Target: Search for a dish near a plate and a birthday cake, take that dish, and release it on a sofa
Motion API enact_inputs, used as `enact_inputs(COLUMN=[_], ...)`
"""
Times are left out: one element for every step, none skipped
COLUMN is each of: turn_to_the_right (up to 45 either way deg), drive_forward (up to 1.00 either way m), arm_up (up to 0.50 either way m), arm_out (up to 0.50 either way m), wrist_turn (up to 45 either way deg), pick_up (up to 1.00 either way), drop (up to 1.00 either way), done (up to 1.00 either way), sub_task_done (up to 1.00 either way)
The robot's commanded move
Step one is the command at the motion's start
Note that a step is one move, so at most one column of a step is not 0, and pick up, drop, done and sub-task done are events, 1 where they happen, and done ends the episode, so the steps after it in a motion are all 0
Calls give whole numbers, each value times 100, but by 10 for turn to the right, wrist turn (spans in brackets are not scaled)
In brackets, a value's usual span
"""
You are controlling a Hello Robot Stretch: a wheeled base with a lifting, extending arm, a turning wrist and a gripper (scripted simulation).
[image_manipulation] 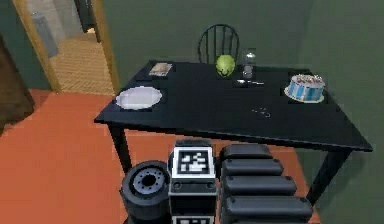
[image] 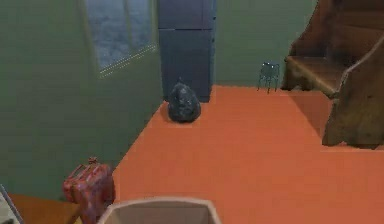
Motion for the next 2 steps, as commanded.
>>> enact_inputs(turn_to_the_right=[300, 0], drive_forward=[0, 80], arm_up=[0, 0], arm_out=[0, 0], wrist_turn=[0, 0], pick_up=[0, 0], drop=[0, 0], done=[0, 0], sub_task_done=[0, 0])
